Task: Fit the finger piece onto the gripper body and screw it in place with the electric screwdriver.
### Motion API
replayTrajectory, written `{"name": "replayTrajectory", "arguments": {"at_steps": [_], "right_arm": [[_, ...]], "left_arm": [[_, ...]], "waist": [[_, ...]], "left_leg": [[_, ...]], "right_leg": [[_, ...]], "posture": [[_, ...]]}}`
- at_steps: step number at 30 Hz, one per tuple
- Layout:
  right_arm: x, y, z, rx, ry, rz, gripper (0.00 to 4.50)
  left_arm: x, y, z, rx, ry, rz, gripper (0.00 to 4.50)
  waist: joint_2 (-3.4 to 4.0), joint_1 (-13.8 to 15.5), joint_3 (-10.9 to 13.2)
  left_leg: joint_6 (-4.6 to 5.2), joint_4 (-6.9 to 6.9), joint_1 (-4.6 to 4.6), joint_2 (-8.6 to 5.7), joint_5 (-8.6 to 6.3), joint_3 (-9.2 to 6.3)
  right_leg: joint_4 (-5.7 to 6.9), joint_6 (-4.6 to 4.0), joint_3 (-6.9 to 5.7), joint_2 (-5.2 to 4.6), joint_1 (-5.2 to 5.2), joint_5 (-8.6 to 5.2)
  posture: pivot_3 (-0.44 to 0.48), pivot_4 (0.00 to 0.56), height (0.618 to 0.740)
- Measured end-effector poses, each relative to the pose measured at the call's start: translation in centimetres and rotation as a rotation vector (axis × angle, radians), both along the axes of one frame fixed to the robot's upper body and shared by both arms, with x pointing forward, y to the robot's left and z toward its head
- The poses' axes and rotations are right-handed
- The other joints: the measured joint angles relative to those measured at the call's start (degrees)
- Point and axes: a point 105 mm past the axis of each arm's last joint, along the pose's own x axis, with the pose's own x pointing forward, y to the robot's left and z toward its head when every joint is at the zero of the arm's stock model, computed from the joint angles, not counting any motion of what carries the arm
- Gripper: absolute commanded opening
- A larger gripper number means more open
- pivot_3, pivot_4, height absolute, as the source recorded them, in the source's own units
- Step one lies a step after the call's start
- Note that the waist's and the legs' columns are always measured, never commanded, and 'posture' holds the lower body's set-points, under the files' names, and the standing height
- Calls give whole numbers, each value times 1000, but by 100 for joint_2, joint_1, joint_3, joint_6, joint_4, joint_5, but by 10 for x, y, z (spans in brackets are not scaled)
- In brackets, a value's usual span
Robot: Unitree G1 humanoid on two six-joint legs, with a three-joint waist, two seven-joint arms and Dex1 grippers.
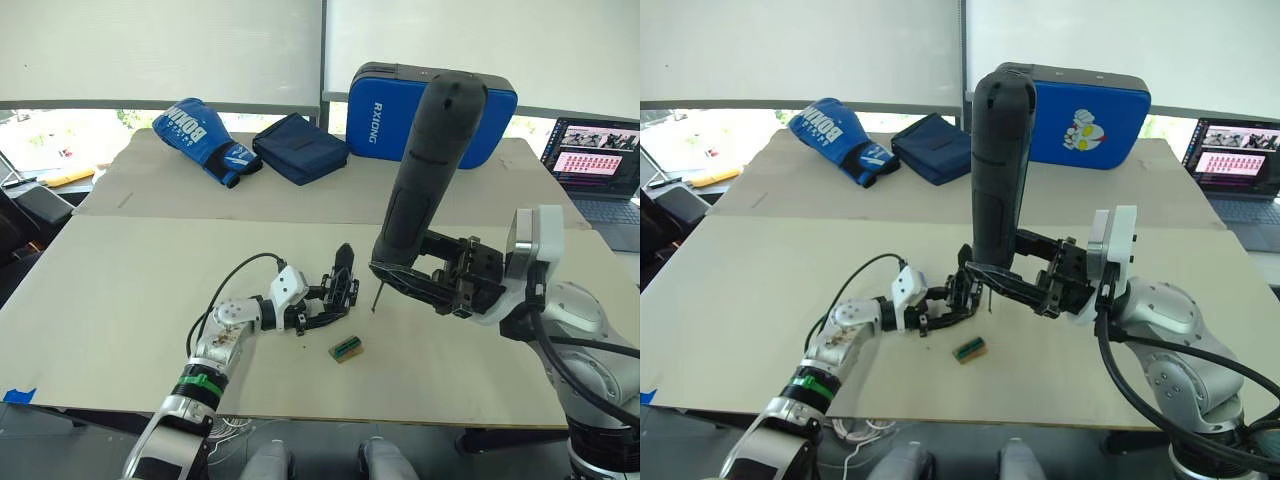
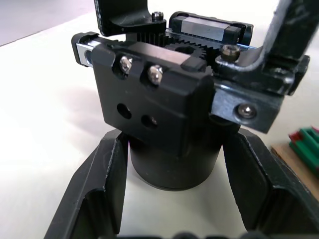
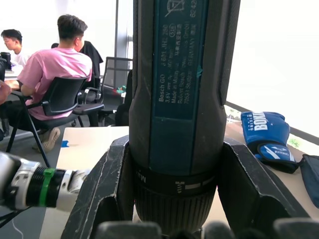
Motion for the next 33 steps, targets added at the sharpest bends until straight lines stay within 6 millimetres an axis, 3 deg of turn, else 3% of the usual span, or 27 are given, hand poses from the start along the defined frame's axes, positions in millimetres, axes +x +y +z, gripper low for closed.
{"name": "replayTrajectory", "arguments": {"at_steps": [9, 13, 14, 26, 33], "right_arm": [[-1, -2, -2, -16, 7, -2, 1922], [-1, -2, -2, -15, 6, -3, 1922], [-1, -2, -2, -15, 6, -3, 1922], [-2, -2, -2, -17, 4, 0, 1922], [-2, -2, -2, -17, 4, 1, 1922]], "left_arm": [[2, 15, 0, 37, -11, -104, 2290], [2, 15, -4, 33, 11, -108, 4243], [2, 15, -3, 31, 9, -107, 4430], [-15, 8, -5, -83, 2, 22, 4430], [-11, -3, -5, -78, -13, 110, 4430]], "waist": [[-1, -136, 1], [-1, -134, 1], [-1, -128, 1], [-1, -114, 1], [-1, -74, 1]], "left_leg": [[0, -6, 0, 3, 0, -1], [0, -5, -3, 3, 0, -2], [0, -5, -3, 3, 0, -2], [0, -3, -3, 3, 0, -5], [0, 0, 0, 0, 0, -4]], "right_leg": [[0, 0, 0, 3, -3, 0], [2, 0, 0, 2, -5, 0], [2, 0, 0, 2, -5, 0], [4, 0, 1, -2, -5, 0], [4, 0, 1, -3, 0, 1]], "posture": [[0, 150, 740], [0, 150, 740], [0, 150, 740], [0, 150, 740], [0, 150, 740]]}}
